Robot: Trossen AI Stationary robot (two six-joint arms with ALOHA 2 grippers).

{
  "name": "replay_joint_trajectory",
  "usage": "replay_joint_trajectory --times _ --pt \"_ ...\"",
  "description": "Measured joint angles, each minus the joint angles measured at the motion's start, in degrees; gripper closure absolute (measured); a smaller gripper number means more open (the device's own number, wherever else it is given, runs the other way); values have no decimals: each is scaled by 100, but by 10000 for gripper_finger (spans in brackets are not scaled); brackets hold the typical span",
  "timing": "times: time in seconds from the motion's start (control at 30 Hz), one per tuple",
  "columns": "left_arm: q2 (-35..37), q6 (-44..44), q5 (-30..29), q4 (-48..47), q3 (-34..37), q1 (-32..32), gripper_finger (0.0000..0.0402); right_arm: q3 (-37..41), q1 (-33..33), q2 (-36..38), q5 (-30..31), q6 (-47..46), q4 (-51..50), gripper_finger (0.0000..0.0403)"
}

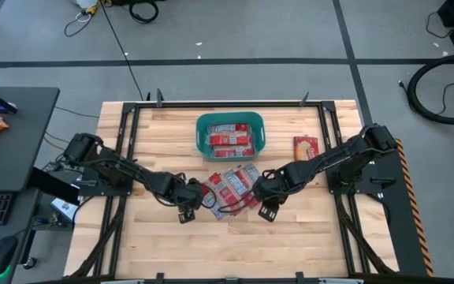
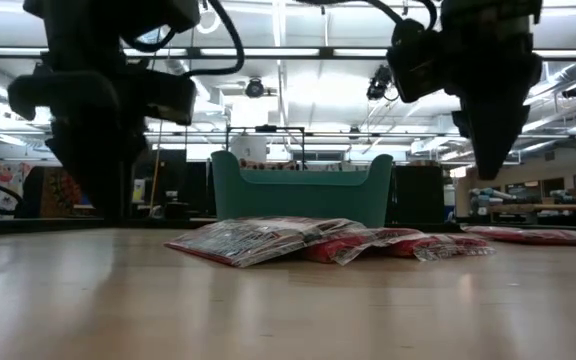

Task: Sort popcorn bags into baskets
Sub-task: Put the red popcorn bag into the blue bin

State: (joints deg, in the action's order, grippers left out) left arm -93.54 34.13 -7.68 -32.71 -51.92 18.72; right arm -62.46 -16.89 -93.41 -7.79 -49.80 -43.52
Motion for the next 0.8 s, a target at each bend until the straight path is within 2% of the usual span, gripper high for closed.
replay_joint_trajectory --times 0.27,0.43,0.5,0.63,0.8 --pt "438 94 42 130 244 -279 283 2 -89 2 44 82 -156 272" --pt "747 56 43 215 295 -615 283 7 -26 9 67 448 -294 272" --pt "765 -32 225 334 297 -780 283 7 32 9 72 591 -366 273" --pt "772 -46 897 1272 621 -1131 283 57 164 97 132 752 -392 272" --pt "772 253 984 1676 931 -1512 283 354 203 529 227 664 -364 273"
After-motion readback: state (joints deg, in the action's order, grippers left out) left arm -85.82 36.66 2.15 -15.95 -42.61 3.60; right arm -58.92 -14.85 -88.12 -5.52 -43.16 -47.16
